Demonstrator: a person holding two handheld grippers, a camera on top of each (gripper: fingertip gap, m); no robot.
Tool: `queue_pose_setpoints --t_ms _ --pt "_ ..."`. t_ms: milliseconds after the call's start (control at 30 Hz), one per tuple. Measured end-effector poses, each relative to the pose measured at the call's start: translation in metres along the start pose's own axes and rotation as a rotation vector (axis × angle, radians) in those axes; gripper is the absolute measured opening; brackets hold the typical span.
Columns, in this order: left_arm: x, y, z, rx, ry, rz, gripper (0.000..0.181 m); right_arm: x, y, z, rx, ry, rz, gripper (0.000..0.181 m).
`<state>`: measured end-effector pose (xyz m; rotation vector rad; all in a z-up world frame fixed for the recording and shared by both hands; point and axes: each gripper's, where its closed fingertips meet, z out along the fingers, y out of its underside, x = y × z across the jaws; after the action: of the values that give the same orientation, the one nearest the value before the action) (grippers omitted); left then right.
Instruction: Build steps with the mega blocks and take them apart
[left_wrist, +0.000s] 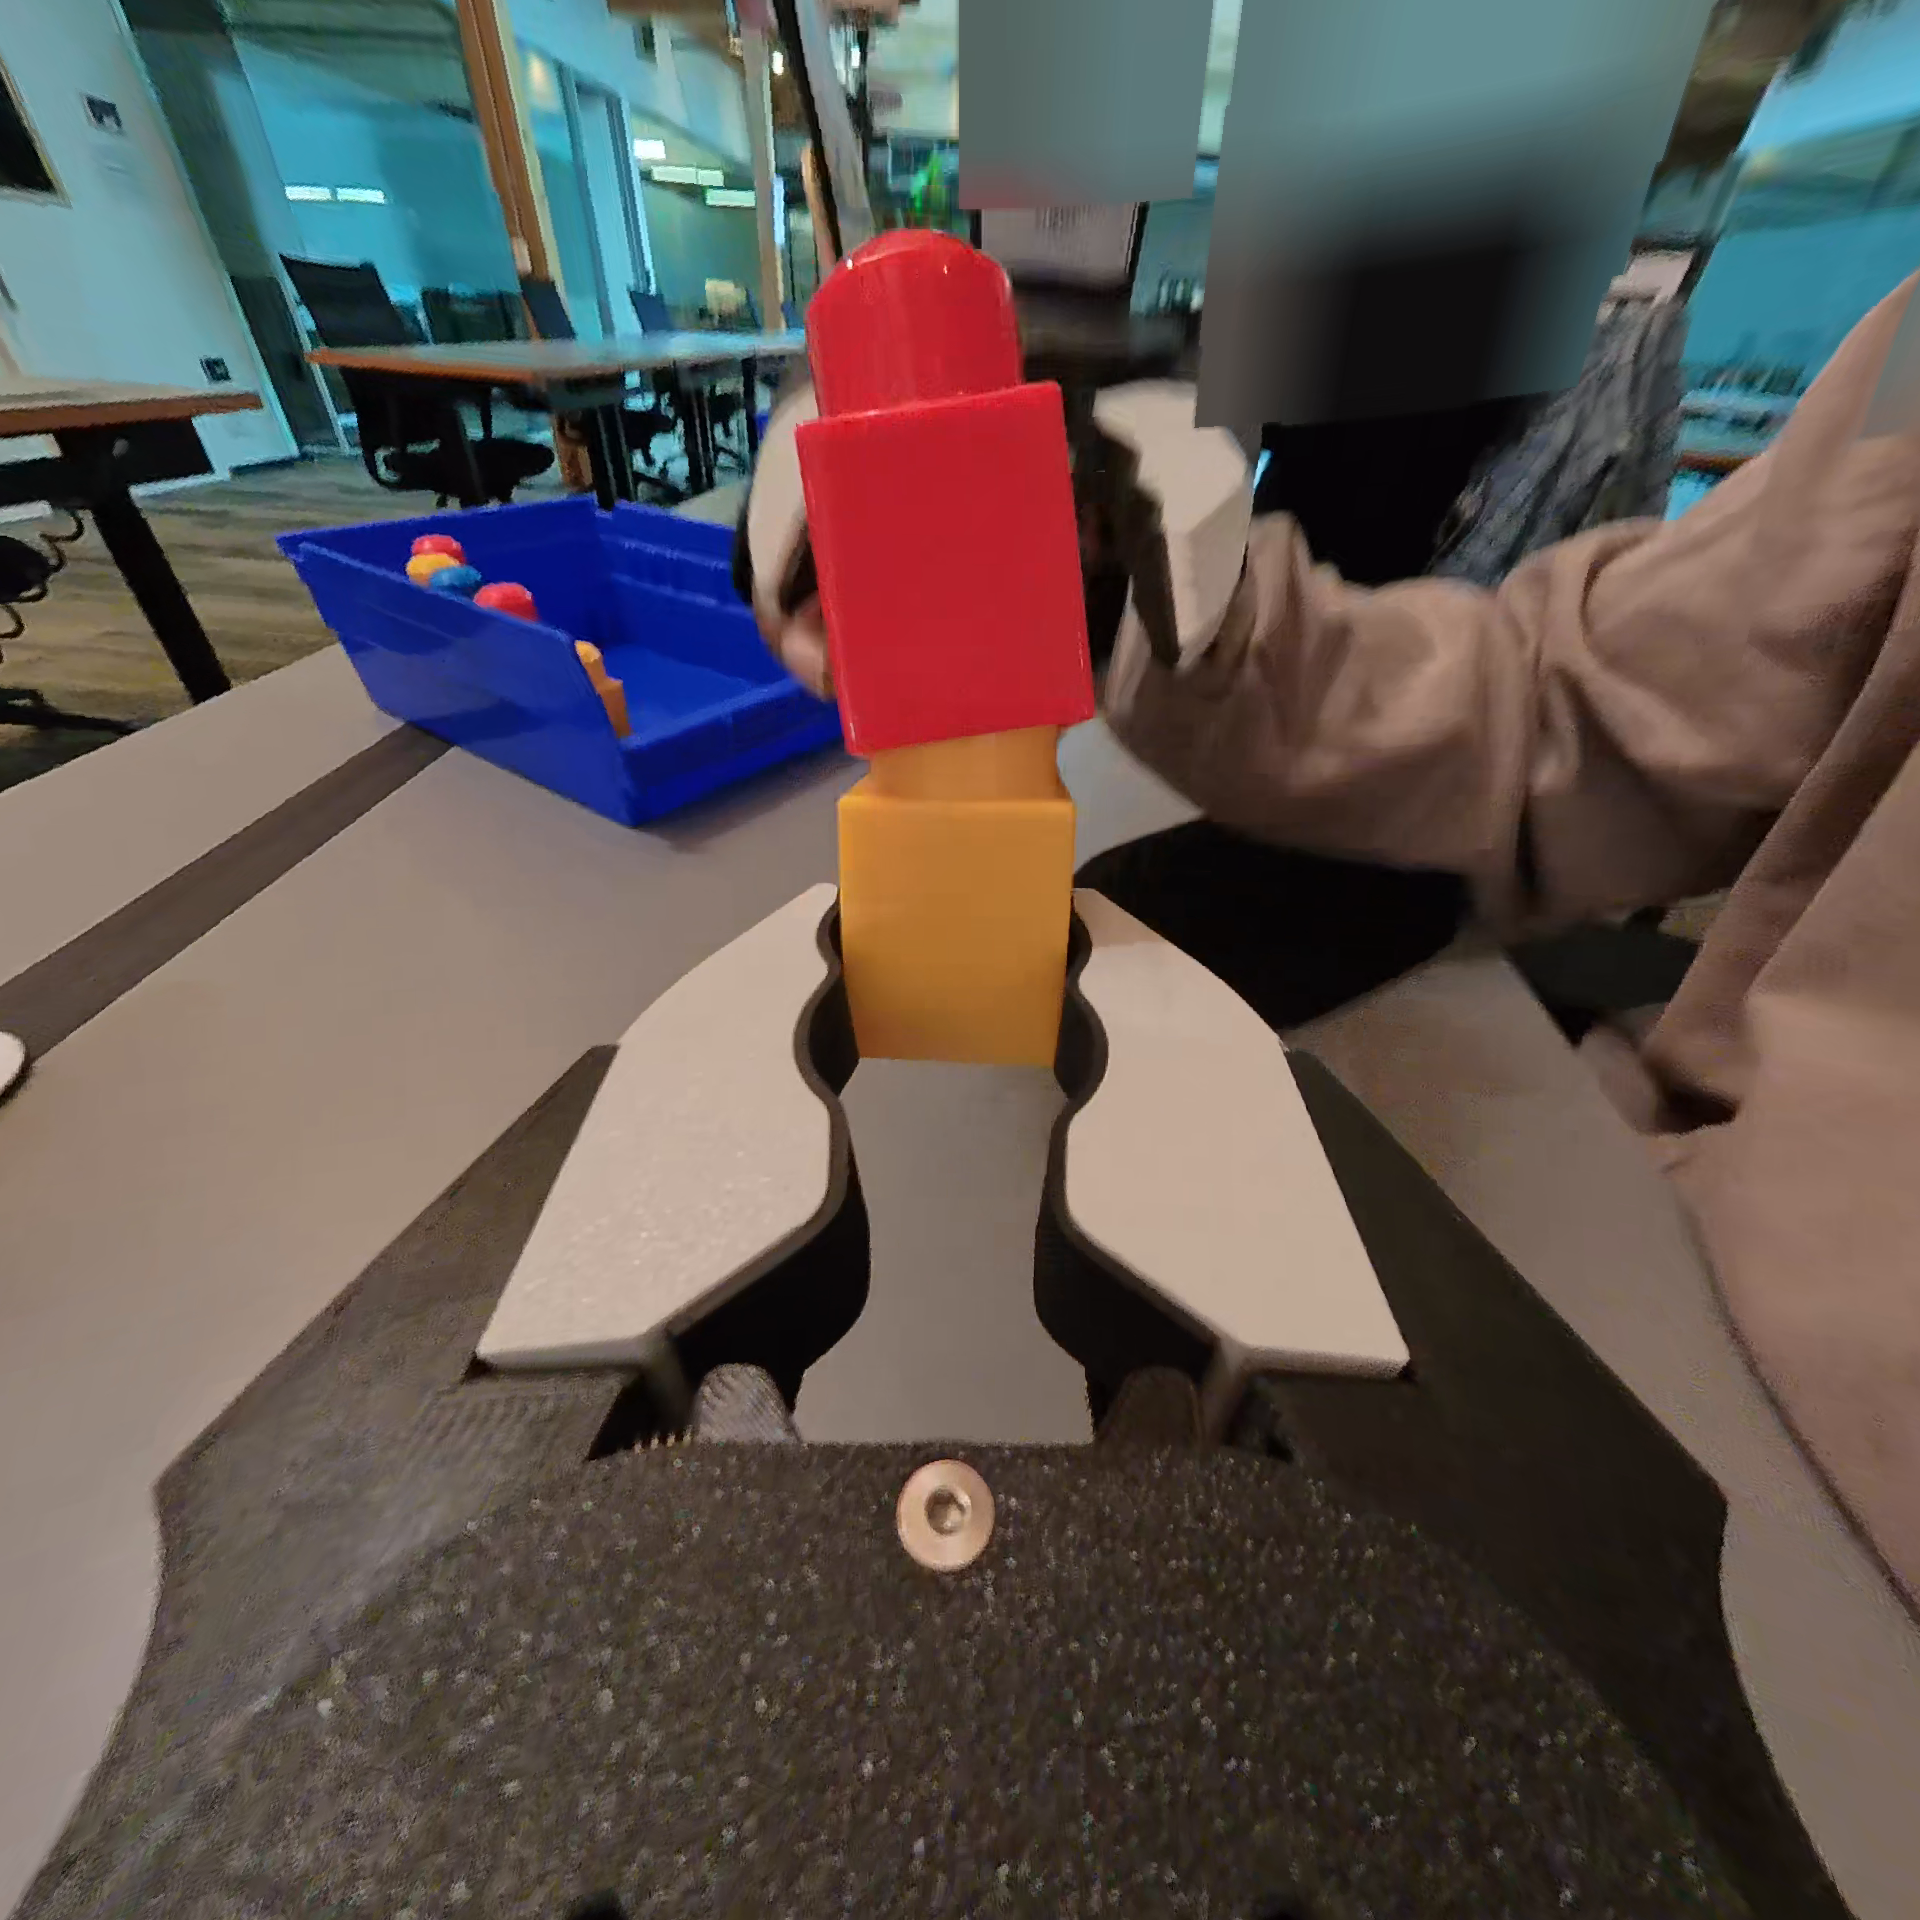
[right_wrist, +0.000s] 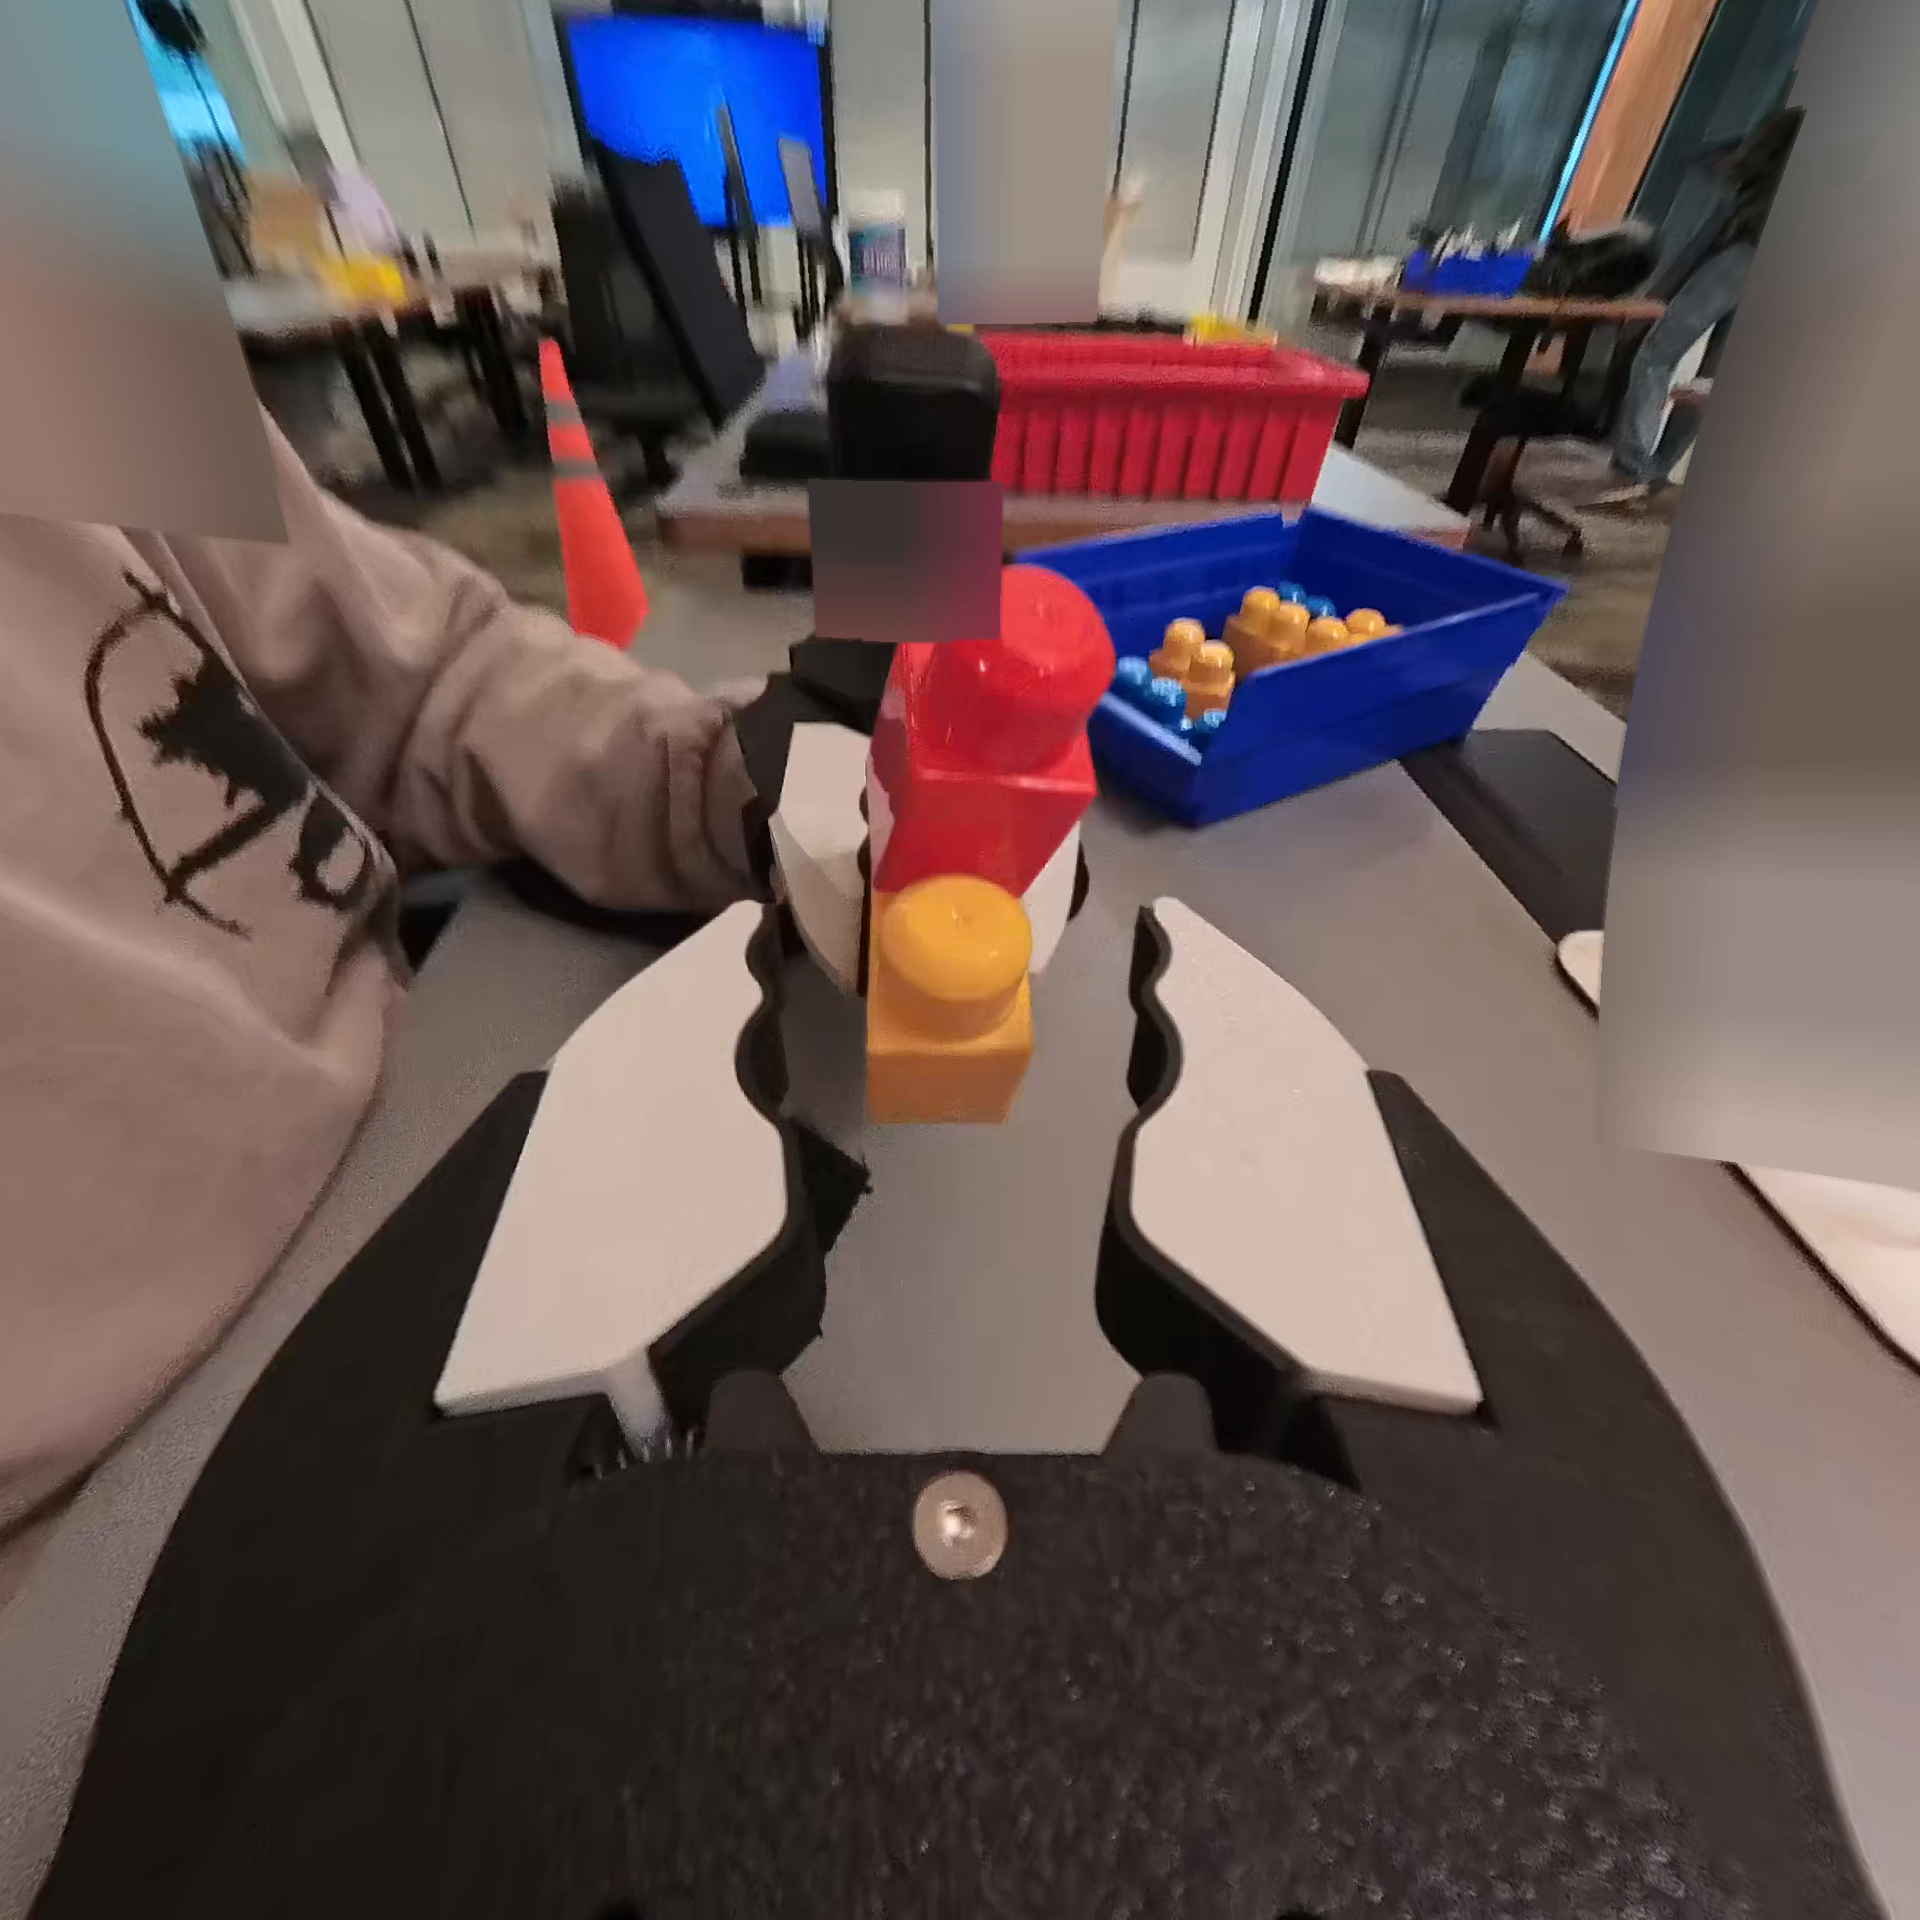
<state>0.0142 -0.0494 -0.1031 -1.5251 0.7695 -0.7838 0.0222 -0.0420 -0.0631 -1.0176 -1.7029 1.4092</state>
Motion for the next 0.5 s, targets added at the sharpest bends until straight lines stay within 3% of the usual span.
queue_pose_setpoints --t_ms 233,333,500 --pt "-0.002 0.025 0.009 -0.156 -0.044 0.068 0.037 0.007 0.012 -0.001 -0.51 -0.07 -0.122 0.055" --pt "-0.003 0.031 0.011 -0.195 -0.063 0.086 0.036 0.002 0.017 0.004 -0.612 -0.137 -0.134 0.036" --pt "-0.01 0.035 0.008 -0.235 -0.099 0.084 0.036 0.005 0.024 0.009 -0.715 -0.105 -0.205 0.034"
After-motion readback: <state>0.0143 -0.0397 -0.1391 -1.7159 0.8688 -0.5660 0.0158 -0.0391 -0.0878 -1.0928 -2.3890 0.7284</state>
